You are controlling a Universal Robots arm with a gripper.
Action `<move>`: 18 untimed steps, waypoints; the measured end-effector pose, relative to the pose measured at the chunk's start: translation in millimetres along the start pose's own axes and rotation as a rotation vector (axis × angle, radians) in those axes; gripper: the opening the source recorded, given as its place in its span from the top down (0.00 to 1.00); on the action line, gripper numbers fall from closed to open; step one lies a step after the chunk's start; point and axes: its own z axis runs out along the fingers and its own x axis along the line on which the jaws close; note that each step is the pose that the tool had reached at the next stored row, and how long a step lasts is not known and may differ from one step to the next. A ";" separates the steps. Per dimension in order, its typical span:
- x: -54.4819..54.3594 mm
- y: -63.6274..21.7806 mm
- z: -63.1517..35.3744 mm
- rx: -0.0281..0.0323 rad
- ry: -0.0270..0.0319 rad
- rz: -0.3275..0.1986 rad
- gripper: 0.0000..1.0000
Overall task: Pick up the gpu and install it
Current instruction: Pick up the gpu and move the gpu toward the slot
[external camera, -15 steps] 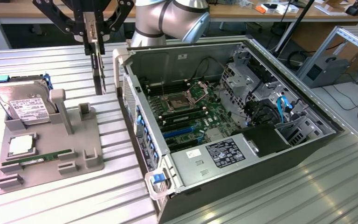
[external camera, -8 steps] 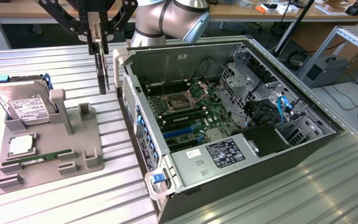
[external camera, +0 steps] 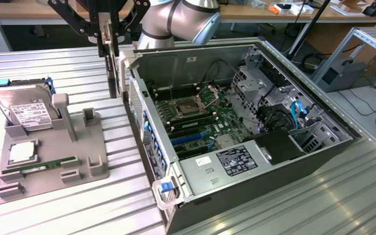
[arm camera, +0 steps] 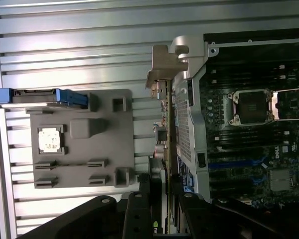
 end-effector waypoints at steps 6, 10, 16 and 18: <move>-3.8 0.3 0.1 0.0000 0.0001 0.000 0.73; -8.4 0.7 0.2 0.0000 0.0000 0.000 0.73; -15.4 1.2 0.4 0.0000 0.0000 0.000 0.73; -17.2 1.3 0.5 0.0000 0.0000 0.000 0.73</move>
